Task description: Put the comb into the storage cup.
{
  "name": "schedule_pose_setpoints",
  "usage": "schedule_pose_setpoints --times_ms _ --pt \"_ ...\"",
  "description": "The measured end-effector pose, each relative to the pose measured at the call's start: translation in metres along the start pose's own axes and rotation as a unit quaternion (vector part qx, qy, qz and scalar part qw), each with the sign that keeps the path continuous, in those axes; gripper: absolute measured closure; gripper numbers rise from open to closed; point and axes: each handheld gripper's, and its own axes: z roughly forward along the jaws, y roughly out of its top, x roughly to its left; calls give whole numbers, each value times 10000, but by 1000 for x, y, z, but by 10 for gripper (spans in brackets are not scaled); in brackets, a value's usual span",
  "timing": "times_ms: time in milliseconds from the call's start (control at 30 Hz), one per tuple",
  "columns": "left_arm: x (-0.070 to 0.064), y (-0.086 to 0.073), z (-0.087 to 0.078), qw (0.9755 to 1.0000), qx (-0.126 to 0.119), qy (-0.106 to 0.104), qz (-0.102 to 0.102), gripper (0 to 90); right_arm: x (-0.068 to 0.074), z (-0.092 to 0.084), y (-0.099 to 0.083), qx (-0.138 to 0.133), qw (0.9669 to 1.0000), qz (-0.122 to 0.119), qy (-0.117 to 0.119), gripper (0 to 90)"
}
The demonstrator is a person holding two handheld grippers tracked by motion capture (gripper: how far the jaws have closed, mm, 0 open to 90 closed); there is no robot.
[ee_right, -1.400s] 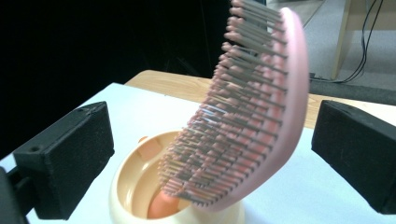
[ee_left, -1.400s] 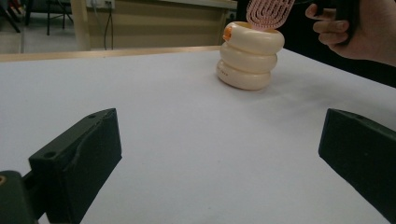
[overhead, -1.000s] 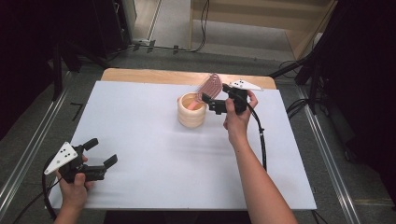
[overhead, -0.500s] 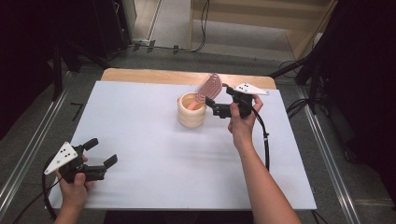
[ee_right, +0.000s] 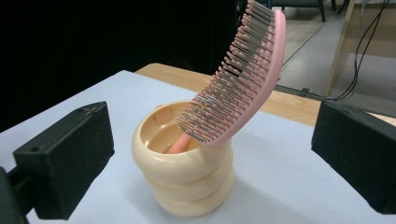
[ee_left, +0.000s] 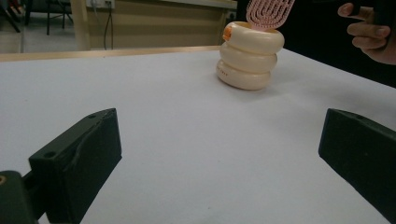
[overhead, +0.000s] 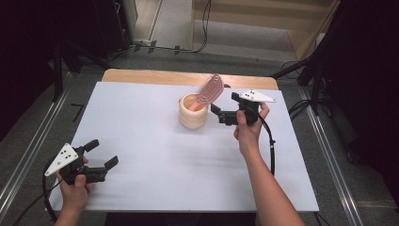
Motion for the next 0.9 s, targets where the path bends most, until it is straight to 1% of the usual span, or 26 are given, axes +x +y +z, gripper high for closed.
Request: schedule_pose_setpoints --times_ms 133,400,533,567,700,833,900 --pt "0 0 0 10000 0 2 2 0 0 -9 -4 -20 10000 -2 12 0" --pt "0 0 0 10000 -3 3 1 0 1 -19 -13 -67 10000 23 23 0" --pt "0 0 0 10000 -2 3 4 0 0 -25 -23 -41 10000 2 2 0" --pt "0 0 0 10000 -2 4 3 0 0 -25 -23 -41 10000 2 2 0" --pt "0 0 0 10000 1 5 5 0 -3 -32 -35 3 10000 -43 -41 0" --pt "0 0 0 10000 2 8 6 0 -5 -37 -41 -8 10000 4 -37 0" --pt "0 0 0 10000 4 9 11 0 -7 -42 -46 -36 10000 23 -75 0"
